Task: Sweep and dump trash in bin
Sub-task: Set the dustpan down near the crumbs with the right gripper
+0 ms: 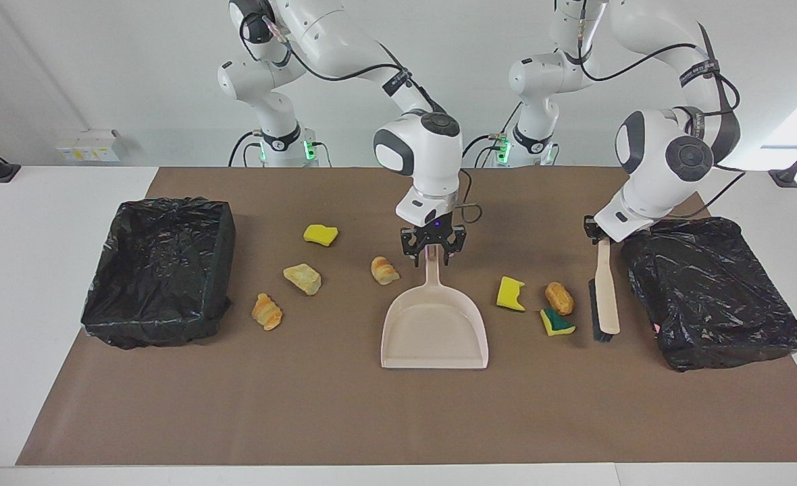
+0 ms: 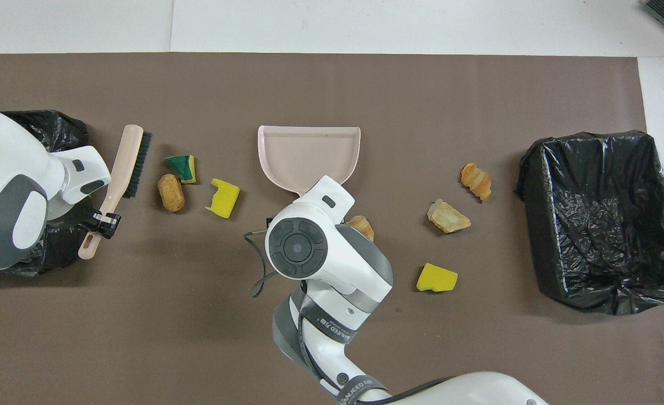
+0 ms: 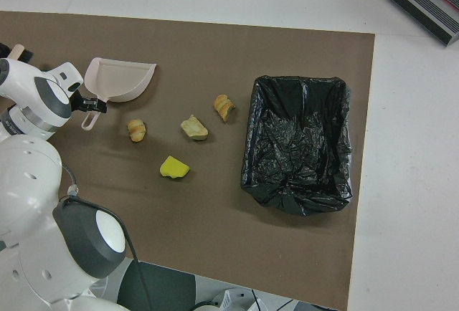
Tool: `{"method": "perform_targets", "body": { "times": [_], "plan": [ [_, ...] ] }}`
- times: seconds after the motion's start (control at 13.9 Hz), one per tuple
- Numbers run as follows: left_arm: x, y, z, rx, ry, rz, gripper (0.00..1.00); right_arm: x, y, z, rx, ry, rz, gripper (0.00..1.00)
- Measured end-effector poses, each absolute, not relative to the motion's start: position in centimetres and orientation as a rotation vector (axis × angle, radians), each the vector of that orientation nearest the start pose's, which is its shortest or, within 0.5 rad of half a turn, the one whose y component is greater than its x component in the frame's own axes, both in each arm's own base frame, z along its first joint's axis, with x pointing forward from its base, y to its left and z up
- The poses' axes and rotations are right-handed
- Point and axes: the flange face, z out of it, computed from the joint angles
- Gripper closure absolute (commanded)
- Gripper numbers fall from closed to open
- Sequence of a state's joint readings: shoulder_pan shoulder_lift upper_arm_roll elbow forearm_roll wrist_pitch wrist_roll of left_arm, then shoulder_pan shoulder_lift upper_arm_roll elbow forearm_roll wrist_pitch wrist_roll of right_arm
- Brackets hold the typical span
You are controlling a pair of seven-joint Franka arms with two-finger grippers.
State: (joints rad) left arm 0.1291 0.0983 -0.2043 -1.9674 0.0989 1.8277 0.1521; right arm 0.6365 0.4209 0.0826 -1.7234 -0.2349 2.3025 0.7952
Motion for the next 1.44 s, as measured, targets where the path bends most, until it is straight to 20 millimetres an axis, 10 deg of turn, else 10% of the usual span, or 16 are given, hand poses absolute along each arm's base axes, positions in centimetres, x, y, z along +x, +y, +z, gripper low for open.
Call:
{"method": "perform_targets", "body": {
  "times": [0.14,0.43,0.93,1.44],
  "plan": [
    [54.9,-3.1,40.5,-3.029,0.401,0.371,1.0,51.0,44.1,35.4,-3.127,-0.107,-0.34,0.35],
    [54.9,-3.1,40.5,-3.033,0.328,0.368,1.0,50.8,43.9,34.9,-3.136,-0.108,-0.329,1.0],
    [54.9,-3.1,40.5,-3.035,0.25,0.36,1.0,52.2,41.6,36.8,-3.166,-0.224,-0.334,1.0],
    [54.9,-3.0,40.1,-3.058,0.153,0.372,1.0,52.5,35.3,43.0,-3.073,-1.02,-0.064,1.0]
  ]
}}
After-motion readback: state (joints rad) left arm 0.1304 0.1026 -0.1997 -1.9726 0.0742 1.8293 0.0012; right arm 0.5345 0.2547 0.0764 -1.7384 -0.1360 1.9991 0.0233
